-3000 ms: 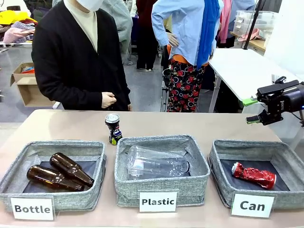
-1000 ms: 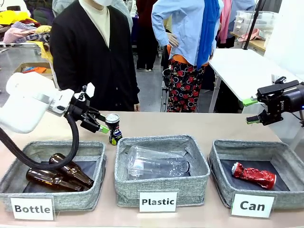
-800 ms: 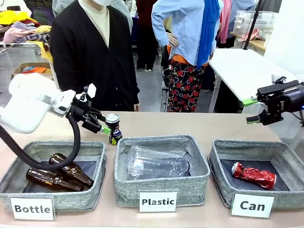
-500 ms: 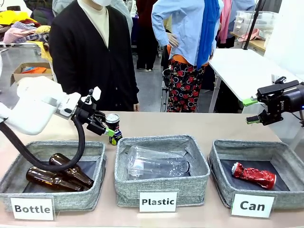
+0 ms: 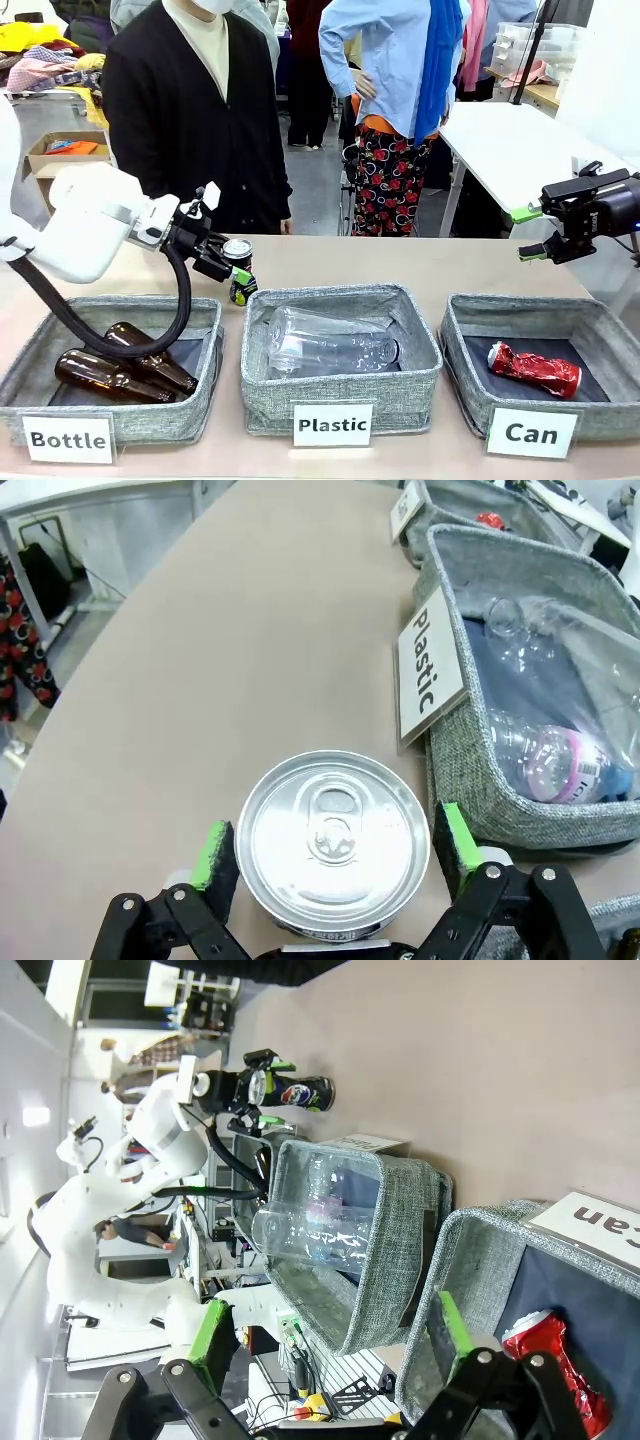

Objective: Sort the can waste into the basket.
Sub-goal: Pick up the can waste from the table and place it in the right Fabric basket.

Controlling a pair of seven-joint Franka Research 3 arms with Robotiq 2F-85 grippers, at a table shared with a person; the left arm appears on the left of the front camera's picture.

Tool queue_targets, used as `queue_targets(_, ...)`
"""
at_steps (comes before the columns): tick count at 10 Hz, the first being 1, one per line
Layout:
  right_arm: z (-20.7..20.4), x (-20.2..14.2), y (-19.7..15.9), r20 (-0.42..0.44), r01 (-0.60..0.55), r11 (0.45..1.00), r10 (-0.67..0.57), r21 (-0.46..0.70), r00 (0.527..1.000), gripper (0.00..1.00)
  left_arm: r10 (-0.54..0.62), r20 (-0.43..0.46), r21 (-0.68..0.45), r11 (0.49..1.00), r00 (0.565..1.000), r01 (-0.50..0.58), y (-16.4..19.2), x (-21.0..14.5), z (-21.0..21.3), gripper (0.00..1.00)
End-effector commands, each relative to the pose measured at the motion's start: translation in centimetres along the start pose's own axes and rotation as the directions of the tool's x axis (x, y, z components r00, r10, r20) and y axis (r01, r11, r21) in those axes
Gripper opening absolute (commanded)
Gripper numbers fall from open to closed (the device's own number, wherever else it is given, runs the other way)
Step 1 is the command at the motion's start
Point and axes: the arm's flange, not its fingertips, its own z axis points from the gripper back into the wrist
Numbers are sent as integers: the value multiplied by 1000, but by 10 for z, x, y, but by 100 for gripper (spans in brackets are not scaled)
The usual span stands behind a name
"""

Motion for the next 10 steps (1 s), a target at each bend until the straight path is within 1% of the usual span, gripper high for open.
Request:
queue_targets(1, 3, -1, 1, -3, -19, 1000, 19, 6, 1000, 100, 5, 45, -19, 1000, 999, -4, 3, 2, -7, 100)
queue_targets(3, 3, -1, 1, -3, -19, 1000, 19, 6, 1000, 100, -4, 41, -38, 999, 999, 5, 4, 2, -9, 100)
queue_targets(4, 3, -1, 1, -3, -19, 1000, 19, 6, 1000, 100, -15, 47, -41, 999, 999, 17, 5, 2, -9, 62)
queue_targets(5, 3, -1, 1, -3, -19, 1000, 19, 6, 1000, 100, -17, 55, -46, 999, 998, 19, 4, 1, -10, 41)
queue_targets(6, 3, -1, 1, -3, -19, 1000, 19, 6, 1000, 100, -23, 62, -51, 998, 998, 26, 4, 1, -10, 4)
queue_targets(7, 3, -1, 1, -3, -19, 1000, 19, 6, 1000, 100, -28, 68, -50, 998, 997, 31, 4, 3, -10, 0)
queue_targets(9, 3, -1, 1, -3, -19, 1000, 19, 6, 1000, 100, -27, 83, -53, 998, 996, 31, 3, 3, -9, 0)
queue_targets(10, 3, -1, 1, -3, -19, 1000, 19, 6, 1000, 100, -30, 93, -53, 998, 995, 35, 3, 4, -6, 4)
